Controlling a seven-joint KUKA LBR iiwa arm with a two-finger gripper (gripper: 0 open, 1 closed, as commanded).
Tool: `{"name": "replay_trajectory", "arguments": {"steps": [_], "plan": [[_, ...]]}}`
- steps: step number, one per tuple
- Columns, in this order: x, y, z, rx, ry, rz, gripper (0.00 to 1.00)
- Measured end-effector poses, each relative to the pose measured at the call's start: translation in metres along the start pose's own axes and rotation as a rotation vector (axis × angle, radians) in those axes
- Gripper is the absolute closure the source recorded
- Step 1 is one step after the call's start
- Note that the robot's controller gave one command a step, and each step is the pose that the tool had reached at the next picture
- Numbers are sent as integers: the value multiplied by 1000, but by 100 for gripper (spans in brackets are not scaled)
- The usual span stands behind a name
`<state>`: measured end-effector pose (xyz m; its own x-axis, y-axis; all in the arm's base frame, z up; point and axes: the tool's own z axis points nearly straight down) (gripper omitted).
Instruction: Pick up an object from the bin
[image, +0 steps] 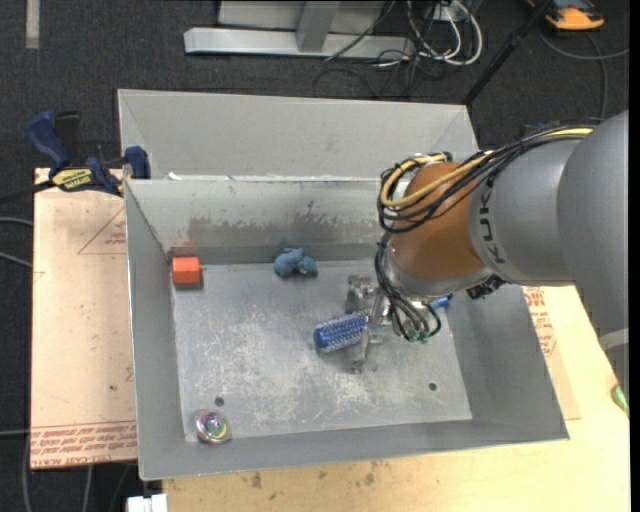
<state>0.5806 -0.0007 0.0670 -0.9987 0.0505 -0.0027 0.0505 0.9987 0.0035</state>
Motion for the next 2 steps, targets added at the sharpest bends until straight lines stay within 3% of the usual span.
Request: {"name": "replay_trajectory", "arguments": {"steps": [1, 2], "plan": [[0, 0, 0, 0, -1, -1, 0], [-2, 1, -1, -1, -5, -2, 100]]}}
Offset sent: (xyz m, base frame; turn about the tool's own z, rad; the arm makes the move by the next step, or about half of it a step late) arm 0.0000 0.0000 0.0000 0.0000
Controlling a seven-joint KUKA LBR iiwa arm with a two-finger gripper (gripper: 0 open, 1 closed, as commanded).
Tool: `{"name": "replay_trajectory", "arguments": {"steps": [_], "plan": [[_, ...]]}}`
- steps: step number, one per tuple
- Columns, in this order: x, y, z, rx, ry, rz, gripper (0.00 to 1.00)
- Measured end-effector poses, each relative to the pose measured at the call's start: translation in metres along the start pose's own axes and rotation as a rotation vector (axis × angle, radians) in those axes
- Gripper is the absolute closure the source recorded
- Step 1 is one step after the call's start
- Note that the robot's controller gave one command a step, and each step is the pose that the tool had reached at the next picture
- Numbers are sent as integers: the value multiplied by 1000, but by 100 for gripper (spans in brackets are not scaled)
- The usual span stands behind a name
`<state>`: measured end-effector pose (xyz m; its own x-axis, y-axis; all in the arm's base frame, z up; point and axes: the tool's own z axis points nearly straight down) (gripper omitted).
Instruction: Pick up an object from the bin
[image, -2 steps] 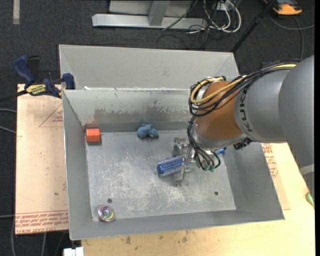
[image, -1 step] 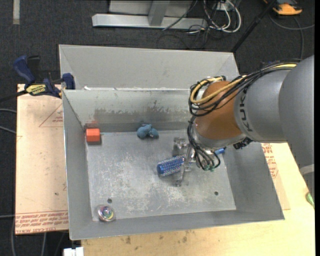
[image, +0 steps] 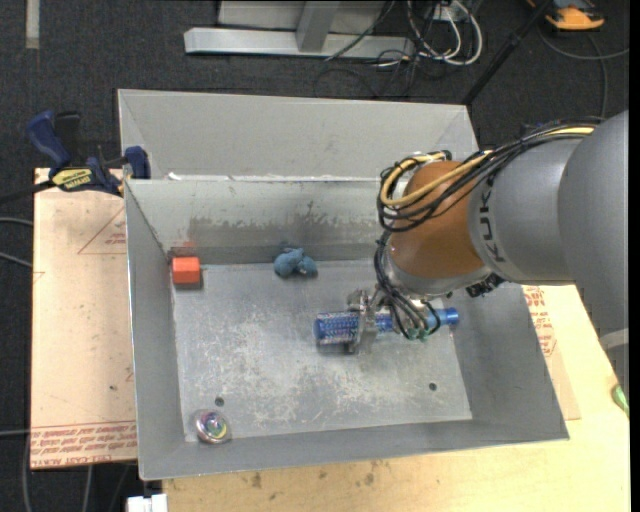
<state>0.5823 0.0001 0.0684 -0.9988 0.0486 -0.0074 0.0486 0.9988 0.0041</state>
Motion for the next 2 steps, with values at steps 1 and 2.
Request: {"name": "replay_trajectory", "arguments": {"steps": [1, 2], "plan": [[0, 1, -11, 2, 6, -1, 100], [0, 1, -10, 3, 7, -1, 100]]}}
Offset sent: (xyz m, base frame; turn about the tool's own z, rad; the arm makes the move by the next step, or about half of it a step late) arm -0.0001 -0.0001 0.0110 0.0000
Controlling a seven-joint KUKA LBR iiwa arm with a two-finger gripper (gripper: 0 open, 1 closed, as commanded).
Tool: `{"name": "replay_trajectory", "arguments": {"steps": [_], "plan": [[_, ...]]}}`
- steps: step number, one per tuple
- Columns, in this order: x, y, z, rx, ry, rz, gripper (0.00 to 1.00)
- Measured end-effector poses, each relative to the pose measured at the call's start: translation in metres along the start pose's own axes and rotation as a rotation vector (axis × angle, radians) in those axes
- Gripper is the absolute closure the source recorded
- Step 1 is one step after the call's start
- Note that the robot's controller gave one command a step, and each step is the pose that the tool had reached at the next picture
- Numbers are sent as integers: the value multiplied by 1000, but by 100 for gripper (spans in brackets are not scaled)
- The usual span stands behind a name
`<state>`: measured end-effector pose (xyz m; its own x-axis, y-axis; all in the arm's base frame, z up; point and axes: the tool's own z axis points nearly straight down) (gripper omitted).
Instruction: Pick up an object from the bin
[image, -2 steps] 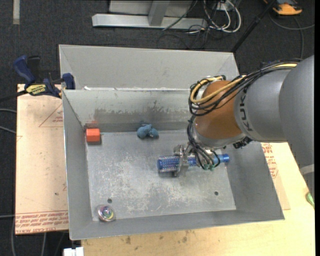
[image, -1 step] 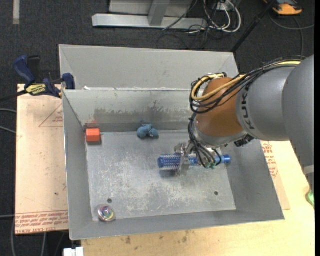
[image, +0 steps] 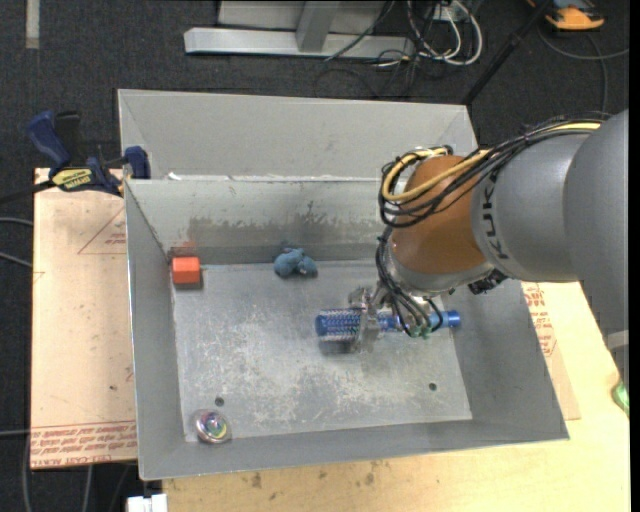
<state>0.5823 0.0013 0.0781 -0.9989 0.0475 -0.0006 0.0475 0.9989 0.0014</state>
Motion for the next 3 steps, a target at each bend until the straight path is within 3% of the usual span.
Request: {"name": "replay_trajectory", "arguments": {"steps": [2, 3], "plan": [[-2, 1, -83, -1, -5, -2, 100], [-3, 2, -97, 0, -2, -2, 100]]}}
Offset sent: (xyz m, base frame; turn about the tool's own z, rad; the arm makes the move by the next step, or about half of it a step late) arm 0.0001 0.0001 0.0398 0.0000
